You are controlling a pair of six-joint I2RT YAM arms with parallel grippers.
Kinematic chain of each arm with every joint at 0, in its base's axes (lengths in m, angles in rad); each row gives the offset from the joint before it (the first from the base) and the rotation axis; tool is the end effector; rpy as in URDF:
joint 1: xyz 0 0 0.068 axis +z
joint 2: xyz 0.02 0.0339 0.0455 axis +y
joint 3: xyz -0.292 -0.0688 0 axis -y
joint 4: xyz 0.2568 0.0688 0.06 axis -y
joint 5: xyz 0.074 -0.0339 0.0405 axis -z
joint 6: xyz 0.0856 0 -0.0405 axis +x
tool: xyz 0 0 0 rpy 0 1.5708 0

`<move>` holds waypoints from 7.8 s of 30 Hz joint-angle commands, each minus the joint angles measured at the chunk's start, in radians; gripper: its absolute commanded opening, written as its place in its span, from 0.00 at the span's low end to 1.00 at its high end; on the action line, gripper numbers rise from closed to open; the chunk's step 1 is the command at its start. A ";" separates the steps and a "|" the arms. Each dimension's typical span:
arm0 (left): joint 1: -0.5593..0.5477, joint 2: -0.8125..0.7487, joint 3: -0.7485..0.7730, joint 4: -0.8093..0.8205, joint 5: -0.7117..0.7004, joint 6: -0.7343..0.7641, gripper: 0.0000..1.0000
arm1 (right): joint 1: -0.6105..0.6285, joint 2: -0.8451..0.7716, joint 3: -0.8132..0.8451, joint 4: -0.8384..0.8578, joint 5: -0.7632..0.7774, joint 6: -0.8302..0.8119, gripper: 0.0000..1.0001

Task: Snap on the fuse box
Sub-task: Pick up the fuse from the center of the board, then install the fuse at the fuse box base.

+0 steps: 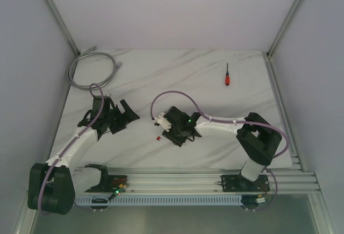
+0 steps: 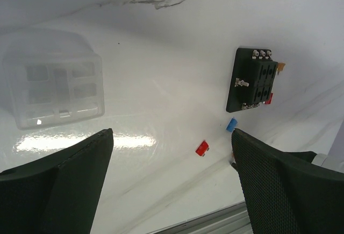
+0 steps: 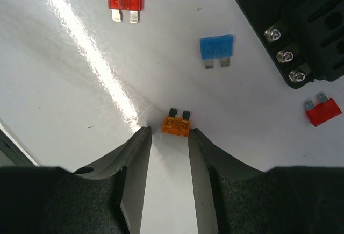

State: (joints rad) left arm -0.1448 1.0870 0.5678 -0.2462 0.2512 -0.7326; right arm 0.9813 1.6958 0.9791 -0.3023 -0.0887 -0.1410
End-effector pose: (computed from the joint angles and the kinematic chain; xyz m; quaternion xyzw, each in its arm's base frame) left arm 0.2444 -0.0571 0.1879 -0.2174 0.8878 -0.2695 0.3030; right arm 0.2010 0.3142 0.1441 -0.5218 0.8074 0.1500 0.2311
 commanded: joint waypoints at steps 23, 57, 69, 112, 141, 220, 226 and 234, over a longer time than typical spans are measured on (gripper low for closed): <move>-0.034 0.024 0.038 0.010 0.012 -0.010 1.00 | 0.038 0.070 0.047 -0.055 0.118 0.119 0.39; -0.320 0.109 -0.002 0.512 0.253 -0.162 0.75 | -0.052 -0.350 -0.108 0.262 -0.005 0.029 0.29; -0.395 0.148 0.007 0.590 0.227 -0.167 0.49 | -0.066 -0.380 -0.144 0.328 -0.045 0.074 0.29; -0.414 0.007 -0.059 0.760 0.068 -0.274 0.00 | -0.201 -0.517 -0.306 0.715 -0.193 0.488 0.56; -0.589 -0.113 -0.159 1.172 -0.186 -0.473 0.00 | -0.240 -0.467 -0.564 1.655 -0.147 1.189 0.42; -0.240 0.126 0.187 0.117 -0.069 0.067 1.00 | -0.237 0.224 0.683 -0.459 0.223 0.574 0.00; -0.242 0.217 0.190 0.138 -0.030 0.017 0.97 | -0.208 0.324 0.771 -0.484 0.249 0.552 0.00; -0.257 0.334 0.209 0.187 0.008 -0.017 0.87 | -0.185 0.382 0.780 -0.487 0.272 0.550 0.00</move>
State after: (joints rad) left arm -0.3916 1.3720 0.7616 -0.0998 0.2211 -0.7197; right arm 0.7872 2.0506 1.7279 -0.7536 0.1432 0.4210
